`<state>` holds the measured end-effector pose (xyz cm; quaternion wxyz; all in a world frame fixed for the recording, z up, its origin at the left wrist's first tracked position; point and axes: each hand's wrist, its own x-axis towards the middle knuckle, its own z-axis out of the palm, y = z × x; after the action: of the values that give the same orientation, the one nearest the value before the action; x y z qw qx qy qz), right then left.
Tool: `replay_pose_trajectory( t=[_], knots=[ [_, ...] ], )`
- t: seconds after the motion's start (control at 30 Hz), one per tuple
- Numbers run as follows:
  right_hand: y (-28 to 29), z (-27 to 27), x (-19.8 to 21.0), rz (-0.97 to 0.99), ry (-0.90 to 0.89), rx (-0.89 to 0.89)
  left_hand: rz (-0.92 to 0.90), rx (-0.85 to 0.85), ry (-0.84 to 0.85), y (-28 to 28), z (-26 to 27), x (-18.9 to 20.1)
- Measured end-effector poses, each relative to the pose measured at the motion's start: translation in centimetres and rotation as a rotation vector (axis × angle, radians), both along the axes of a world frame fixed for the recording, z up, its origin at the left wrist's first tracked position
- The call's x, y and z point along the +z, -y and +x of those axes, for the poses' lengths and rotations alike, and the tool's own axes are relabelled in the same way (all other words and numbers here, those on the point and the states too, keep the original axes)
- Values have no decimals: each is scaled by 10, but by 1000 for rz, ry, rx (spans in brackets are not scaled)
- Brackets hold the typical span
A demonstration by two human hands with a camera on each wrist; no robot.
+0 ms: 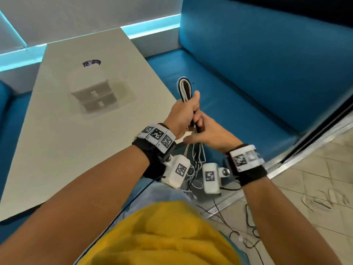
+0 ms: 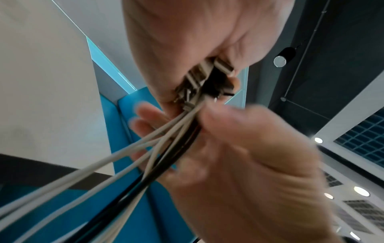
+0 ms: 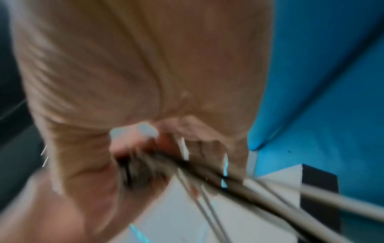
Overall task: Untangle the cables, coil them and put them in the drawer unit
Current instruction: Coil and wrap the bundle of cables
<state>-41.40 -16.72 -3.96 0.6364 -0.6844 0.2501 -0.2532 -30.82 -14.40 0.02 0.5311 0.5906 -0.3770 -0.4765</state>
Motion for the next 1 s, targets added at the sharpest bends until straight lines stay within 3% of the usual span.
replay_pose_trajectory(
  t=[0.1,0.2,0.3,0.4,0.53,0.6,0.67,0.83,0.9,1.0],
  knots=[
    [-8,18,-20,80,-32,-204,-16,30,-82,-1,1,6],
    [-6,14,-60,179,-24,-256,-19,26,-14,-3,1,8],
    [2,-6,-99,101,-211,-314,-29,39,23,-3,-1,18],
    [4,-34,-139,-49,-417,-408,-44,-47,162,2,-4,29],
    [15,-66,-173,7,-880,-158,-36,-9,209,5,-2,28],
    [26,-75,-166,68,-929,-36,-8,-25,222,5,0,24],
    [39,-76,-126,69,-804,-12,37,-72,226,3,0,20],
    [48,-37,17,203,130,-190,113,-227,163,-5,-4,9],
    [44,-13,56,199,267,-180,151,-296,105,-8,-5,8],
    [33,17,91,98,270,-103,184,-360,19,-12,-3,12]
  ],
)
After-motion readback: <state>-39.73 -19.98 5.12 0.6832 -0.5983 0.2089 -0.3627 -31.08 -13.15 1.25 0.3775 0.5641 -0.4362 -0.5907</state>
